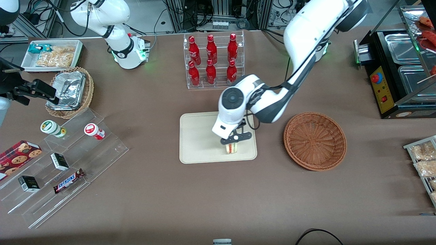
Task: Place sandwich from basket to tray
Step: 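Lower the sandwich onto the tray and open the left gripper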
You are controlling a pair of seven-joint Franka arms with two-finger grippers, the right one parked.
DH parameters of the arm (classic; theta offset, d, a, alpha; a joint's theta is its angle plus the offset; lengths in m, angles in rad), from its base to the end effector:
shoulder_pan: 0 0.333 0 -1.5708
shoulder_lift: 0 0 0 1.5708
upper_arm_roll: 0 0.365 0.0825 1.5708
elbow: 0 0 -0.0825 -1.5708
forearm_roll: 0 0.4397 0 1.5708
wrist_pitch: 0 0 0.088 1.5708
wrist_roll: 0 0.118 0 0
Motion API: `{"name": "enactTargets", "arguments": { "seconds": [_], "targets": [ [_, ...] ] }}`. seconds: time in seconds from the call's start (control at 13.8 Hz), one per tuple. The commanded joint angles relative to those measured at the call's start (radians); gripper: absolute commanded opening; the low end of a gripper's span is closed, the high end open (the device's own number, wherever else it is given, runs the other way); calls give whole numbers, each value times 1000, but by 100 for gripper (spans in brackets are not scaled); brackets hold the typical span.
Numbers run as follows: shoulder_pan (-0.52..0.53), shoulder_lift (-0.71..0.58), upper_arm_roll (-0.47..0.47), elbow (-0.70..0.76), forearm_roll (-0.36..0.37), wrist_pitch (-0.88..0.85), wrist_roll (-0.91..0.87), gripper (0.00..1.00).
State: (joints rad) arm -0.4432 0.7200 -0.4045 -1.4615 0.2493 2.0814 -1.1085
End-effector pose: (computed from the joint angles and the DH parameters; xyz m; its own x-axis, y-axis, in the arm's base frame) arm 0.5754 -0.5415 0.2745 0.9741 0.2176 -0.0622 0.2173 -0.9760 -0.0110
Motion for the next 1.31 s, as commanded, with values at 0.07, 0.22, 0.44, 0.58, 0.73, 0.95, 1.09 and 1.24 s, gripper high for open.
{"name": "enactTargets", "arguments": {
  "seconds": [0.07, 0.22, 0.44, 0.58, 0.73, 0.95, 1.09, 1.24],
  "targets": [
    [-61, 87, 7, 93, 36, -18, -42, 6],
    [-74, 96, 7, 93, 36, -11, -42, 6],
    [-75, 113, 6, 95, 35, 25, -45, 13],
    [-77, 111, 6, 93, 35, 25, -45, 69],
    [-83, 108, 6, 90, 39, 26, -47, 100],
    [-78, 64, 9, 92, 36, 11, -54, 100],
    [-63, 0, 12, 92, 33, -52, -56, 100],
    [-58, -42, 21, 92, 36, -110, -57, 100]
  ]
}}
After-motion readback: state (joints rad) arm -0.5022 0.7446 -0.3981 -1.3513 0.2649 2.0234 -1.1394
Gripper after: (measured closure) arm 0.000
